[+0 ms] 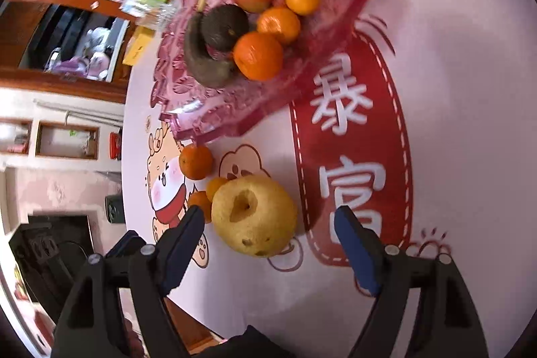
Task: Organize fruits
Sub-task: 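Move both tools back and grasp the yellow pear with the right tool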
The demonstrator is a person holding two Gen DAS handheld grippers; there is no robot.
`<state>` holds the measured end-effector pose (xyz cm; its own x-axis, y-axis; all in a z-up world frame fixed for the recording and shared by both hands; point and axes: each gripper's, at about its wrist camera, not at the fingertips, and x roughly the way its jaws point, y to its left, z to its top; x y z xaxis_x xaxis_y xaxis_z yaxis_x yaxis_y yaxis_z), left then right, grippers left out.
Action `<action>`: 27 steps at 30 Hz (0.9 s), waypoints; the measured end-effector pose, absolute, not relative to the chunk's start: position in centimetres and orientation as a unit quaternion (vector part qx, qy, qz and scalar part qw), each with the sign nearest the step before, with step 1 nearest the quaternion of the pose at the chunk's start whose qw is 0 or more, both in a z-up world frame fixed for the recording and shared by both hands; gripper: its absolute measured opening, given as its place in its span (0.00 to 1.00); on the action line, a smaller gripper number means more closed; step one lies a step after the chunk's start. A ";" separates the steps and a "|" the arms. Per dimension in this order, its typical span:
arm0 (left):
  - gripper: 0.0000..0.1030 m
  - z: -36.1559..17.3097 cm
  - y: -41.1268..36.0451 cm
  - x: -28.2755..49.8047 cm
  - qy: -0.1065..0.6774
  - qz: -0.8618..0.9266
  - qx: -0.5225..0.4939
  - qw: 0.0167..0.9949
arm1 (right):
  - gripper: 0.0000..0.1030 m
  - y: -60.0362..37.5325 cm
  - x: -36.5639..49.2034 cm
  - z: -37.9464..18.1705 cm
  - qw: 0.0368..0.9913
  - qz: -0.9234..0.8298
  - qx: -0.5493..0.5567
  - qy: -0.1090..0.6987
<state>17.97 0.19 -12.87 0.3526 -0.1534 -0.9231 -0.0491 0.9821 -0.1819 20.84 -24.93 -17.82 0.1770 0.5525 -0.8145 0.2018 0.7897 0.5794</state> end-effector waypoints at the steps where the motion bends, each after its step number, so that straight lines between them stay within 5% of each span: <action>1: 0.79 -13.2 0.2 18.2 0.572 -0.039 -0.080 0.815 | 0.78 -24.8 20.8 -18.0 0.704 0.118 0.304 0.631; 27: 0.75 -20.6 -0.4 23.0 0.623 -0.169 0.007 0.764 | 0.79 -20.0 21.8 -20.1 0.686 -0.026 0.292 0.666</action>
<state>22.96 -0.40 -20.64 0.1669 -0.2492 -0.9540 0.2663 0.9430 -0.1997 21.75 -19.96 -20.07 0.1110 0.3530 -0.9290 0.4255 0.8279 0.3654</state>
